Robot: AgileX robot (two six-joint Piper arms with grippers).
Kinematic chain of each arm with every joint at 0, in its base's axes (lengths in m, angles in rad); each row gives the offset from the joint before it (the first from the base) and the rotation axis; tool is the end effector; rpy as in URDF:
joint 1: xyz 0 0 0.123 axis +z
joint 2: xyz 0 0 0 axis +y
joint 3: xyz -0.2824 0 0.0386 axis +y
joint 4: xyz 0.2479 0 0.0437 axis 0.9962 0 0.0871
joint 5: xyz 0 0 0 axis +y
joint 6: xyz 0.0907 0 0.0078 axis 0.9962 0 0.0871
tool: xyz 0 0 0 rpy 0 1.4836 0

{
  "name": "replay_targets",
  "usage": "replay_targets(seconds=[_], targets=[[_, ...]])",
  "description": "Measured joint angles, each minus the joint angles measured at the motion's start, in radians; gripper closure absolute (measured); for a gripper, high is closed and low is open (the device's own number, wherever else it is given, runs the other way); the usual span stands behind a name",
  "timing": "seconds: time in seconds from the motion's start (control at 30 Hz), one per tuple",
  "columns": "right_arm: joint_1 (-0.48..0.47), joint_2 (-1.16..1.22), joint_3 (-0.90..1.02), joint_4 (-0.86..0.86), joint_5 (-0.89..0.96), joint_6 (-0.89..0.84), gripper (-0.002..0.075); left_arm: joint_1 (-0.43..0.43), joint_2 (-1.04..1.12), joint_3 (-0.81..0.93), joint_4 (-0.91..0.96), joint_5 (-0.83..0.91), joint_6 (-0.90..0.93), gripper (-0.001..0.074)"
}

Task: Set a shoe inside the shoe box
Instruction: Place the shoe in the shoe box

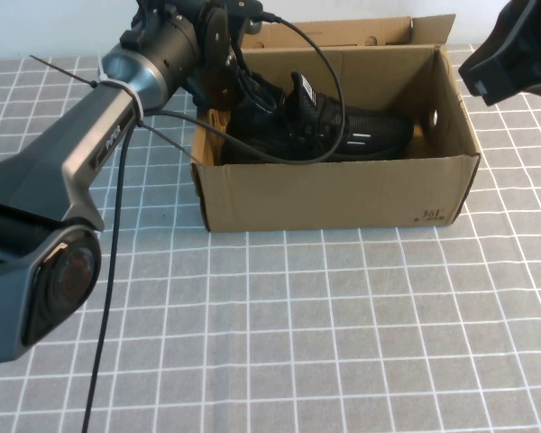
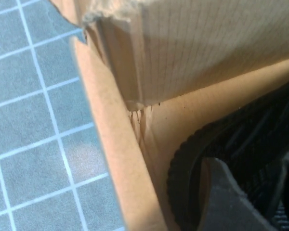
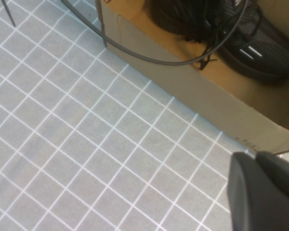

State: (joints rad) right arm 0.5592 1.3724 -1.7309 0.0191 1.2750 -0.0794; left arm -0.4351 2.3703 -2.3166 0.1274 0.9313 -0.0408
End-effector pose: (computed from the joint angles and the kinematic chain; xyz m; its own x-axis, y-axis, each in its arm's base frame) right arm 0.2198 0.1395 0.4682 -0.5835 -0.4522 -0.6746 -0.5855 0.8098 -0.0364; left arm 0.4899 -0.2175 0.2518 -0.6936 0.3613 -0.6232 0.3863 0.9168 0.1017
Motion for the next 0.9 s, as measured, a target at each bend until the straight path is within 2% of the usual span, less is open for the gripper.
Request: replay_targets(seconds=[0.1,0.27,0.33,0.53,0.9], targets=[[0.0,0.0,0.0,0.0,0.0,-0.002,0.0728,0.0,0.002,0.0,-0.016,0.0,-0.004,0.0519],[0.0,0.0,0.0,0.0,0.0,-0.002,0.0728,0.0,0.007,0.0,-0.026,-0.004,-0.004,0.0679],[0.0,0.0,0.0,0.0,0.0,-0.002,0.0728,0.0,0.007,0.0,-0.026,-0.006,-0.004,0.0709],[0.0,0.0,0.0,0.002,0.0,-0.002,0.0728,0.0,0.007,0.0,-0.026,-0.019,0.049,0.0724],[0.0,0.0,0.0,0.002,0.0,-0.002,0.0728,0.0,0.014,0.0,-0.026,-0.161,0.132,0.0726]])
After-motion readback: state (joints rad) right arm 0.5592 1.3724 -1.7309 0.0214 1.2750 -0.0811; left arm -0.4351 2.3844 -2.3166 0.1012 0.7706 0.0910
